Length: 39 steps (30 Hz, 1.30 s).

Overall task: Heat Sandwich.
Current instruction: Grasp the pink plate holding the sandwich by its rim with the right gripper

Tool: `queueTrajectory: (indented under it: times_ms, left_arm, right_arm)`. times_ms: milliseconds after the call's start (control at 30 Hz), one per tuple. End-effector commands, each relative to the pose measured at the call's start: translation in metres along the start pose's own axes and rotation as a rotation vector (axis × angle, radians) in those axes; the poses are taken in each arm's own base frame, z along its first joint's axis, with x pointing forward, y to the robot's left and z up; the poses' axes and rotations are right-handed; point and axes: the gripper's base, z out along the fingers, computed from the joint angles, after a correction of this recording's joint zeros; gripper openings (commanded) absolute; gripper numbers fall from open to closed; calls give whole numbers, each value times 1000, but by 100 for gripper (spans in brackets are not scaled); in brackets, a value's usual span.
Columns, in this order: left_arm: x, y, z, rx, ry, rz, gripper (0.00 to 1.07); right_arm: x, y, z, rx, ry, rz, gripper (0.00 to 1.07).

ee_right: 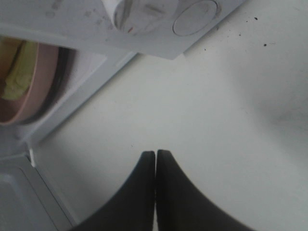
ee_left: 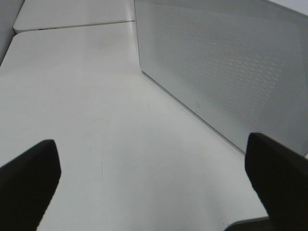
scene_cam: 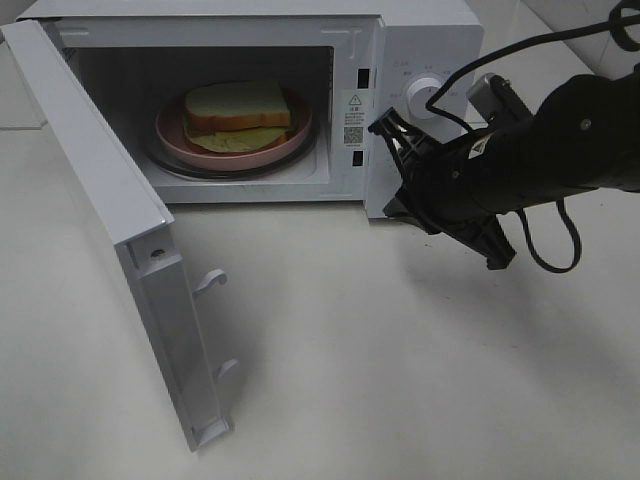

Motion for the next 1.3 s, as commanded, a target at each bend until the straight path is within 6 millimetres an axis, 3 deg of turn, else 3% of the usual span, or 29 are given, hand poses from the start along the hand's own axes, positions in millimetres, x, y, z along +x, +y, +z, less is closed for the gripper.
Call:
queueTrajectory:
  times_ms: [33, 533, 667, 767, 833, 933, 1000, 1100, 1300]
  left_arm:
    - [2, -1, -3, -1, -31, -4, 101]
    - [2, -1, -3, -1, -31, -4, 101]
    - [2, -1, -3, -1, -31, -4, 101]
    - [2, -1, -3, -1, -31, -4, 101]
    - [2, -1, -3, -1, -31, -4, 101]
    - [2, -1, -3, -1, -31, -4, 101]
    - [2, -1, -3, -1, -31, -4, 101]
    - [2, -1, -3, -1, -31, -4, 101]
    - [2, -1, -3, -1, -31, -4, 101]
  right_arm:
    - [3, -2, -7, 38, 45, -114, 4]
    - [14, -3, -30, 169, 350, -654, 8]
    - [13, -1, -33, 162, 407, -862, 9]
    - [11, 2, -38, 135, 473, -1110, 9]
    - [11, 3, -38, 125, 486, -1158, 9]
    - [9, 7, -42, 79, 539, -1410, 9]
    - [8, 7, -43, 71, 552, -1465, 9]
    - [7, 7, -44, 14, 591, -1721, 10]
    - [8, 6, -45, -79, 631, -2007, 11]
